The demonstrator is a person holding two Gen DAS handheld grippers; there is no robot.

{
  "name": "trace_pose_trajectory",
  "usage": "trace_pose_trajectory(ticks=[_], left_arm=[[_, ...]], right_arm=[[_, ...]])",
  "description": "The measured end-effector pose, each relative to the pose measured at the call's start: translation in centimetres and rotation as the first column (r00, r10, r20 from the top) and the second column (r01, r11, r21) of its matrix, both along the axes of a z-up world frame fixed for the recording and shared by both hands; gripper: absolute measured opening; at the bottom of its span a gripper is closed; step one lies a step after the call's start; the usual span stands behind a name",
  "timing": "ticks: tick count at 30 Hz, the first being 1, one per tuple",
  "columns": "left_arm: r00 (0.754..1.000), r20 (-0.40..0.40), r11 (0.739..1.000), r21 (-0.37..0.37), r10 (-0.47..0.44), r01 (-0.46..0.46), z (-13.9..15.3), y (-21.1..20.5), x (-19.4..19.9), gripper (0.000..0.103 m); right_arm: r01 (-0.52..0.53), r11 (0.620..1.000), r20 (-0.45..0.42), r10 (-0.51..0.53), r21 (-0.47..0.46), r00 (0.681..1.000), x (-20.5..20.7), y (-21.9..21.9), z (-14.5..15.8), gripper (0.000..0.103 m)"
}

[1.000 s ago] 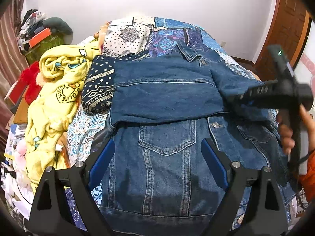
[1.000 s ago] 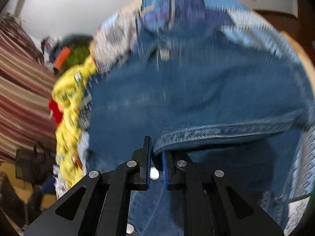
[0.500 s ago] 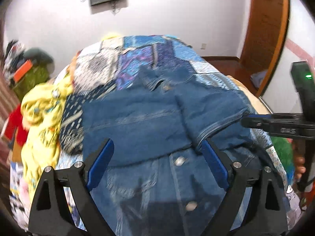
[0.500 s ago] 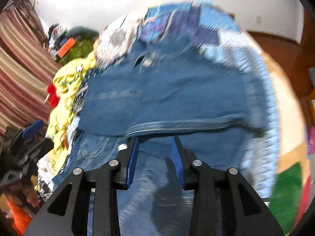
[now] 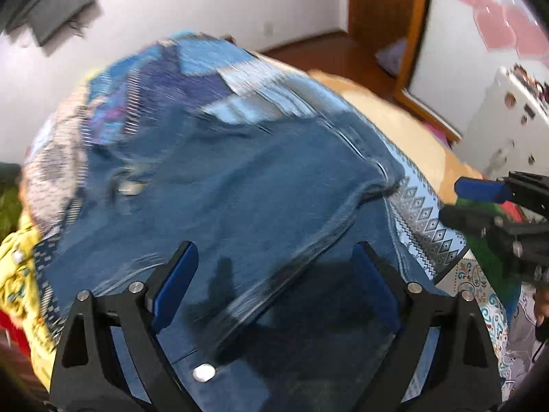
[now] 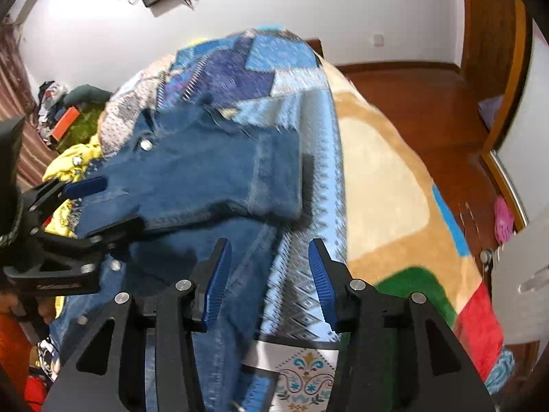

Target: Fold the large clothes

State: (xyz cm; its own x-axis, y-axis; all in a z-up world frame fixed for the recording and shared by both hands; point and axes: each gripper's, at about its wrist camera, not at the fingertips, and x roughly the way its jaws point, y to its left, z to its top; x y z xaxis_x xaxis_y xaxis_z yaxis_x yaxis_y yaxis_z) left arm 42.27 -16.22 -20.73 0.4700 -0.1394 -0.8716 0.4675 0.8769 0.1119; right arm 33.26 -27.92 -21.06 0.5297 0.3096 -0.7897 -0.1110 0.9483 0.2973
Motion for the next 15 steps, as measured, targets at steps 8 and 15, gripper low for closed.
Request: trace_pose_trajectory(ticks=[8, 15], left_arm=[[0.999, -0.008, 1.0, 0.002, -0.031, 0.031, -3.2, -2.6, 2.1, 0.032], [0.991, 0.105, 0.989, -0.133, 0.083, -0.069, 2.6, 2.2, 2.5, 0.01]], right_arm=[[-0.032, 0.998, -0.107, 0.038, 0.052, 0.994, 0.3, 0.9, -3.7, 0.045], [-0.054, 0.998, -0.08, 0.057, 0.031, 0.995, 1.3, 2.3, -3.4, 0.045]])
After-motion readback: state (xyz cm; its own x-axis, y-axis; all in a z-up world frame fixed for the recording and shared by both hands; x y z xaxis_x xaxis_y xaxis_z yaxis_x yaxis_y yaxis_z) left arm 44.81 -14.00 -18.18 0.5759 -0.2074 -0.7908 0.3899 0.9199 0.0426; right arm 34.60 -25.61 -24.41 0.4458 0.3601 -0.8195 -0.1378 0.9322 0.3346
